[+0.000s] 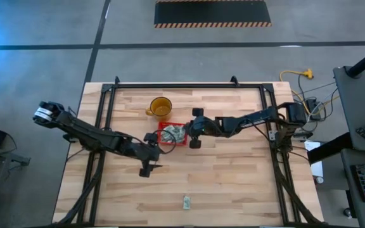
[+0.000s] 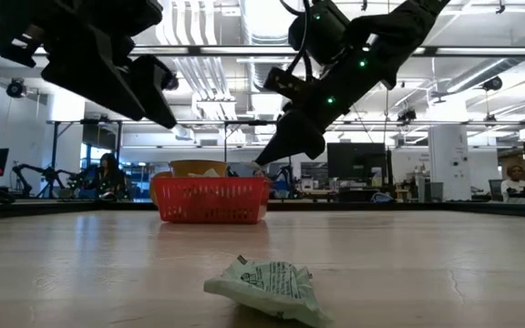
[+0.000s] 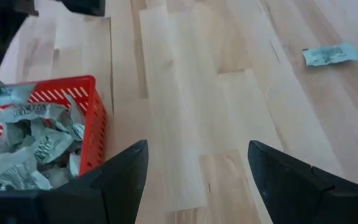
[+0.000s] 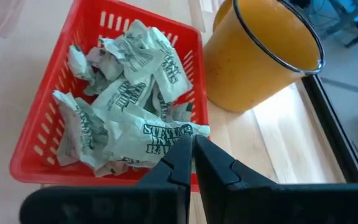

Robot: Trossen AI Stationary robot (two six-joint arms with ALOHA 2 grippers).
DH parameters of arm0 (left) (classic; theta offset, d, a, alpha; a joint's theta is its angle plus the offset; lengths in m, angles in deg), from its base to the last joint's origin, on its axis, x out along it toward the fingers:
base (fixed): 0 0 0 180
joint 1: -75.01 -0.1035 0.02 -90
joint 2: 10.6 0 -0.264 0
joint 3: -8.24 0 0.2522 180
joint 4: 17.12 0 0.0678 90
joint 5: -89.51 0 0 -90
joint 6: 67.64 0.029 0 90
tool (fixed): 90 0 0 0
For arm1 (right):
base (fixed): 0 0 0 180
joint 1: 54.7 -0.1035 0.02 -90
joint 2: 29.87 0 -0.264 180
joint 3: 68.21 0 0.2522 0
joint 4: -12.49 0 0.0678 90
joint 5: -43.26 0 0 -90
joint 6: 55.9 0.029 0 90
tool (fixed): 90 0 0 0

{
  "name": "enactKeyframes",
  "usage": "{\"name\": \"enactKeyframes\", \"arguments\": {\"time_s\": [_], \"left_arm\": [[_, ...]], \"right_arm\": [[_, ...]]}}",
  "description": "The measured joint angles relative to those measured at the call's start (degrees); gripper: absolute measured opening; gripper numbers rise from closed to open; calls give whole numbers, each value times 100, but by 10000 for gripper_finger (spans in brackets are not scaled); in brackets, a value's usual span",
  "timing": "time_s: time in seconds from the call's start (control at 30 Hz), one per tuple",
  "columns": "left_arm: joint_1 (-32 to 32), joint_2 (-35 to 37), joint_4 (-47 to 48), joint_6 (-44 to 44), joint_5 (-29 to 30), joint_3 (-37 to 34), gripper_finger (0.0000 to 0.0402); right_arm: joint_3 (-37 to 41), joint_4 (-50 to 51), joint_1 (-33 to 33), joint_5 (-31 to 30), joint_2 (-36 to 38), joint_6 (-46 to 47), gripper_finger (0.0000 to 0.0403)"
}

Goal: Pick and place Stevia / Truvia into bins
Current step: Put the gray stevia packet into the red basket

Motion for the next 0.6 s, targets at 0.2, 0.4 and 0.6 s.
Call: {"name": "enactKeyframes", "arguments": {"time_s": [0.2, 0.4, 0.6], "left_arm": [[0, -139, -162, -135, 0, 2, 259], [2, -248, -174, -279, 0, 2, 259], [0, -490, -520, -111, 0, 2, 259]], "right_arm": [[13, 60, -4, 409, 0, -69, 32], [13, 58, 6, 560, 0, -131, 97], [-51, 350, -49, 552, 36, -311, 148]]}}
